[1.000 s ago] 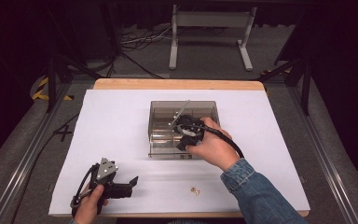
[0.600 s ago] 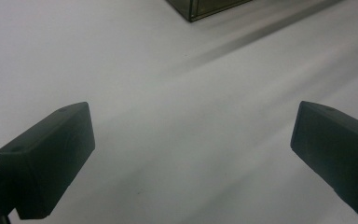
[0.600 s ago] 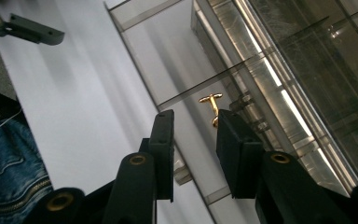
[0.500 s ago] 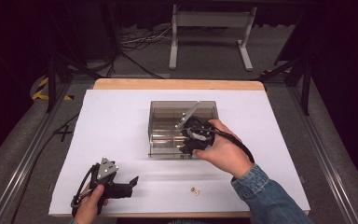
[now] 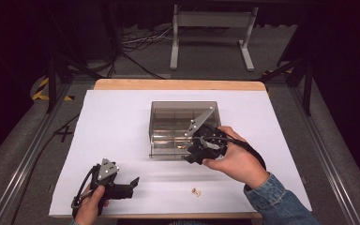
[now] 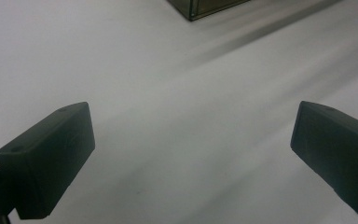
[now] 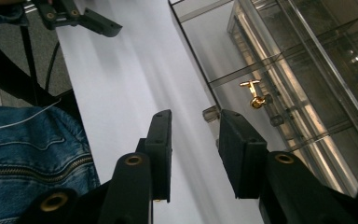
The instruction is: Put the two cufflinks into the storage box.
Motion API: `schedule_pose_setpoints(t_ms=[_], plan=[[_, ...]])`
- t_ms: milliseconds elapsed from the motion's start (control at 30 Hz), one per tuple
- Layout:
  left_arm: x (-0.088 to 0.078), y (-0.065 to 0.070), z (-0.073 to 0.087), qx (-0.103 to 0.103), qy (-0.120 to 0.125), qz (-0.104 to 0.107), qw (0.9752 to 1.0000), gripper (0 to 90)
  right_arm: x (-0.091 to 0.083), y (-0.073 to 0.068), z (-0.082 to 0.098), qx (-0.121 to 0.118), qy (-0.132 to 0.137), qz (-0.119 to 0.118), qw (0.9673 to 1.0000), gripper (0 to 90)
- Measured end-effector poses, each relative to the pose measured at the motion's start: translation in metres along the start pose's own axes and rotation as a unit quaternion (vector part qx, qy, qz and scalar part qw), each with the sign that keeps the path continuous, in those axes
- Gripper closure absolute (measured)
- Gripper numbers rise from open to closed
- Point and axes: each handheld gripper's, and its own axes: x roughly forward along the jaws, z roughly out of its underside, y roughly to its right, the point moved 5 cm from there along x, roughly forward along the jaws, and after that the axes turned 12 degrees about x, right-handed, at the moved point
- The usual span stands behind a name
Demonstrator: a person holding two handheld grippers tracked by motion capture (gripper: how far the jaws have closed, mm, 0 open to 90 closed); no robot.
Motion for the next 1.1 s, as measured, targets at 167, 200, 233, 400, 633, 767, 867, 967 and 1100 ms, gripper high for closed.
schedule_pose_setpoints(t_ms=[167, 200, 233, 400, 633, 767, 867, 967, 1100], plan=[[0.000, 0.000, 0.000, 0.000, 0.000, -0.001, 1.0000, 0.4, -0.006, -0.005, 0.007, -0.008, 0.009, -0.010, 0.9999, 63.8], [0.000, 0.000, 0.000, 0.000, 0.000, 0.000, 1.0000, 0.4, -0.007, -0.006, 0.009, -0.010, 0.011, -0.011, 0.9998, 63.7], [0.000, 0.000, 0.000, 0.000, 0.000, 0.000, 1.0000, 0.4, -0.008, -0.007, 0.012, -0.010, 0.015, -0.012, 0.9998, 63.5], [0.000, 0.000, 0.000, 0.000, -0.001, -0.001, 1.0000, 0.4, -0.011, -0.011, 0.021, -0.013, 0.025, -0.020, 0.9994, 63.0], [0.000, 0.000, 0.000, 0.001, -0.001, -0.001, 1.0000, 0.4, -0.012, -0.014, 0.033, -0.012, 0.040, -0.026, 0.9988, 62.3], [0.000, 0.000, 0.000, 0.000, -0.001, -0.001, 1.0000, 0.4, -0.009, -0.018, 0.039, -0.012, 0.042, -0.029, 0.9986, 61.9], [0.000, 0.000, 0.000, 0.000, -0.001, -0.001, 1.0000, 0.4, -0.007, -0.020, 0.043, -0.011, 0.042, -0.032, 0.9985, 61.7], [0.000, 0.000, 0.000, 0.001, -0.001, -0.001, 1.0000, 0.4, -0.001, -0.020, 0.048, -0.010, 0.043, -0.035, 0.9984, 61.7], [0.001, 0.000, 0.000, 0.001, -0.001, -0.001, 1.0000, 0.4, 0.007, -0.019, 0.054, -0.010, 0.051, -0.041, 0.9978, 61.5]])
